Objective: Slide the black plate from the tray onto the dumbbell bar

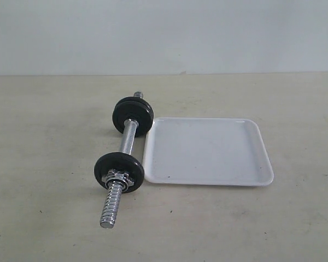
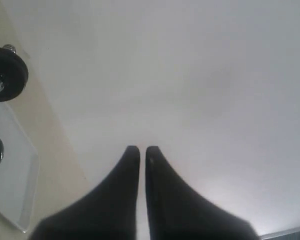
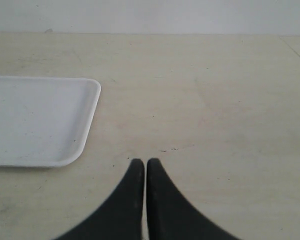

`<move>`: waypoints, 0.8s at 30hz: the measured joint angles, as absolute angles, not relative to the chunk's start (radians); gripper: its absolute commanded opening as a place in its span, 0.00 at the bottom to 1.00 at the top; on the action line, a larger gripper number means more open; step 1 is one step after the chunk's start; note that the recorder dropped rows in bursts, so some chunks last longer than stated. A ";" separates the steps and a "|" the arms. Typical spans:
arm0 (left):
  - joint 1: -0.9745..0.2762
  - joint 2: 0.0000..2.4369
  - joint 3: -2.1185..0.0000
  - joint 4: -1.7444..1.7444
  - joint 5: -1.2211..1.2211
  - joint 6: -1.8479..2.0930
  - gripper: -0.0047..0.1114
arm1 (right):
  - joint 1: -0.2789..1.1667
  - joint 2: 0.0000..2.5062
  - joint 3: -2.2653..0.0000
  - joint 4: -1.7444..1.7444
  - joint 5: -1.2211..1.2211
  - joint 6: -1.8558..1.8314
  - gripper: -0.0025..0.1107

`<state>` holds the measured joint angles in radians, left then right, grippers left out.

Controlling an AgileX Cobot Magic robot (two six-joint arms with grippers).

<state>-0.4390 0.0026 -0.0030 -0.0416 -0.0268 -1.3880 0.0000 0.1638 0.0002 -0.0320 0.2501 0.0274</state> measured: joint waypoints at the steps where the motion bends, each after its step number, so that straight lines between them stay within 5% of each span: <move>1: -0.439 0.003 -0.003 -0.042 -0.027 -1.369 0.08 | 0.000 0.164 0.000 -0.032 0.250 0.027 0.02; 24: -0.439 0.003 -0.003 -0.042 -0.027 -1.169 0.08 | 0.000 0.164 0.000 -0.028 0.252 0.027 0.02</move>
<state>-0.4390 0.0026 -0.0030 -0.0416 -0.0268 -1.1690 0.0000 0.1638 0.0002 -0.0283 0.2519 0.0274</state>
